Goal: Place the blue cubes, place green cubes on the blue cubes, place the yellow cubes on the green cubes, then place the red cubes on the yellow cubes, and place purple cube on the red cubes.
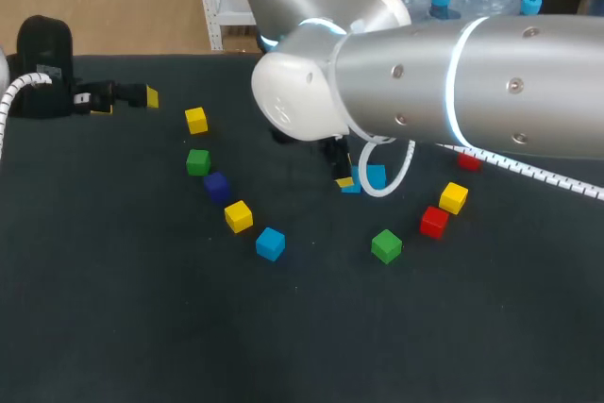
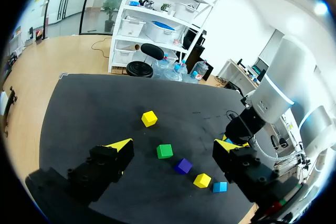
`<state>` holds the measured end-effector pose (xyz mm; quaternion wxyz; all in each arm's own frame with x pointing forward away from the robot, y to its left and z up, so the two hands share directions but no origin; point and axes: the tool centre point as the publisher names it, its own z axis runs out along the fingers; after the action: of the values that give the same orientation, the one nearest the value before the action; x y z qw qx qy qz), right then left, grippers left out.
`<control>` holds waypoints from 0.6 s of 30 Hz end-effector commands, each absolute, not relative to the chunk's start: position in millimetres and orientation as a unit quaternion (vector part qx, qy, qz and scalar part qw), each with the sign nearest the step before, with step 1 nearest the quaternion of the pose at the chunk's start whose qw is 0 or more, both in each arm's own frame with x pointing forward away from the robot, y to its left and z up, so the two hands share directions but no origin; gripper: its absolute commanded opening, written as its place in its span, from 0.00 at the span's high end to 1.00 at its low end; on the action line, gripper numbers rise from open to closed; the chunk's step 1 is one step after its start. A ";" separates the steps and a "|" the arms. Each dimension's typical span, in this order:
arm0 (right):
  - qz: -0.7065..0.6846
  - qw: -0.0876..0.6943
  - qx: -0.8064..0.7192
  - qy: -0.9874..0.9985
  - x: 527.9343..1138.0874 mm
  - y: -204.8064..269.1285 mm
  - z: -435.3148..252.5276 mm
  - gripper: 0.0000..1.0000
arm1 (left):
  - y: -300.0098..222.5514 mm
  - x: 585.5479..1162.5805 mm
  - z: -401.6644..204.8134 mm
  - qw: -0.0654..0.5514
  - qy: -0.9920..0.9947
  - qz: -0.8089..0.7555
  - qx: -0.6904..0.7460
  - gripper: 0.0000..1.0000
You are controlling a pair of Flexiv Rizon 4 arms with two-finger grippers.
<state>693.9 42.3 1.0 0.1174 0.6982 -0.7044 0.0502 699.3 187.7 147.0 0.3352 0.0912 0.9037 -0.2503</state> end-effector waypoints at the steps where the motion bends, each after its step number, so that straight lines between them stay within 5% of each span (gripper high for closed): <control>1: 0.051 0.117 0.698 -0.705 695.3 41.6 0.7 0.75 | 186.0 699.5 148.6 0.333 0.906 -0.246 0.090 0.00; 18: 0.047 0.118 0.696 -0.706 695.8 41.5 0.2 0.78 | 186.0 699.5 148.6 0.333 0.906 -0.246 0.090 0.00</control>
<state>695.3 42.0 1.4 0.1181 0.6964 -0.7062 0.0482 699.3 187.7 147.0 0.3352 0.0912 0.9037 -0.2503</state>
